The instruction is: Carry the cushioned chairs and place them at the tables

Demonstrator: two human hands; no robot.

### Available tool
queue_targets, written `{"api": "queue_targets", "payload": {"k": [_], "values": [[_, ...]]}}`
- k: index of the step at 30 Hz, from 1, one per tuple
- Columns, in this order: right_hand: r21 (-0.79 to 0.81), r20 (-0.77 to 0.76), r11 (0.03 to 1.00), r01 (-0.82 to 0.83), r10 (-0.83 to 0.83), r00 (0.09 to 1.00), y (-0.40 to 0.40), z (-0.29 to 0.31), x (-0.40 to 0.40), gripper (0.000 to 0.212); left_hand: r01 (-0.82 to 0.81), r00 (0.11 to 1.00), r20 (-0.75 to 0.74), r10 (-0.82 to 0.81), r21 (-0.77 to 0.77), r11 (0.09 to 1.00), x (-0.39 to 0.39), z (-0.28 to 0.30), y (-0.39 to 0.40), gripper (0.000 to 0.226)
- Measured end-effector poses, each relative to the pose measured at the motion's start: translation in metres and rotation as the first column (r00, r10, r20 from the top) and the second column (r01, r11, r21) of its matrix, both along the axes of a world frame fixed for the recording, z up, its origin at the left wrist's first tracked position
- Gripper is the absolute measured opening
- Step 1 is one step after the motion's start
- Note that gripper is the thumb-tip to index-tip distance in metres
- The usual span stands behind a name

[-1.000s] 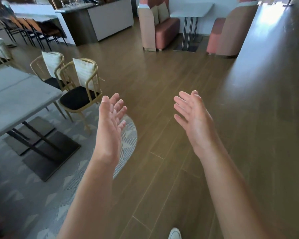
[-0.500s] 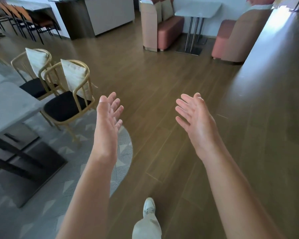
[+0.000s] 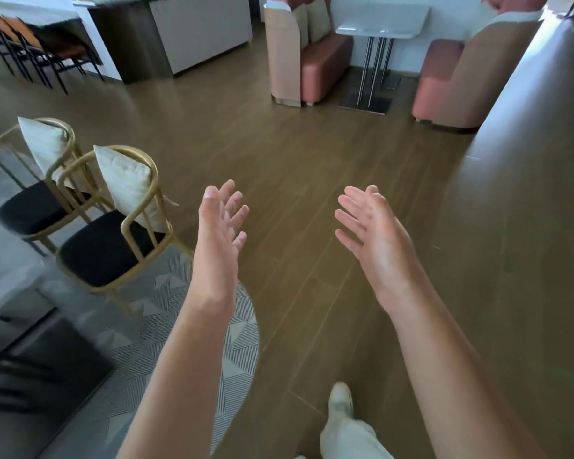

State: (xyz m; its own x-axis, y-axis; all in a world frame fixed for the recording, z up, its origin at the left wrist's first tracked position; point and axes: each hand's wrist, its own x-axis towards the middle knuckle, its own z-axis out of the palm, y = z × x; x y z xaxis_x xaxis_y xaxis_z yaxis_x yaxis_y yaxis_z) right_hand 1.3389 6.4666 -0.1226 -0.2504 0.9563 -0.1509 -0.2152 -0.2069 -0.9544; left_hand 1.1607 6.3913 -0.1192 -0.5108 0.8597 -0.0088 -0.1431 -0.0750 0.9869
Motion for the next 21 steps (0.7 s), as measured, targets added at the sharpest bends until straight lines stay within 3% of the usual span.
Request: {"api": "queue_targets", "payload": {"k": [6,15,21], "values": [[-0.007,-0.037,0.999,-0.042,0.042,0.998,0.116,-0.015,-0.039,0.077,-0.029,0.999,0.015,0.029,-0.034,0.999,-0.041,-0.018,0.110,0.076],[0.043,-0.026,0.982,-0.183,0.184,0.983,0.311,0.004,-0.117,0.073,-0.125,0.992,0.032,0.126,-0.025,0.992,-0.094,0.003,0.294,0.075],[0.033,-0.042,0.963,-0.269,0.270,0.962,0.396,0.009,-0.172,0.053,-0.240,0.971,0.020,0.240,-0.020,0.971,-0.147,0.005,0.350,0.073]]}}
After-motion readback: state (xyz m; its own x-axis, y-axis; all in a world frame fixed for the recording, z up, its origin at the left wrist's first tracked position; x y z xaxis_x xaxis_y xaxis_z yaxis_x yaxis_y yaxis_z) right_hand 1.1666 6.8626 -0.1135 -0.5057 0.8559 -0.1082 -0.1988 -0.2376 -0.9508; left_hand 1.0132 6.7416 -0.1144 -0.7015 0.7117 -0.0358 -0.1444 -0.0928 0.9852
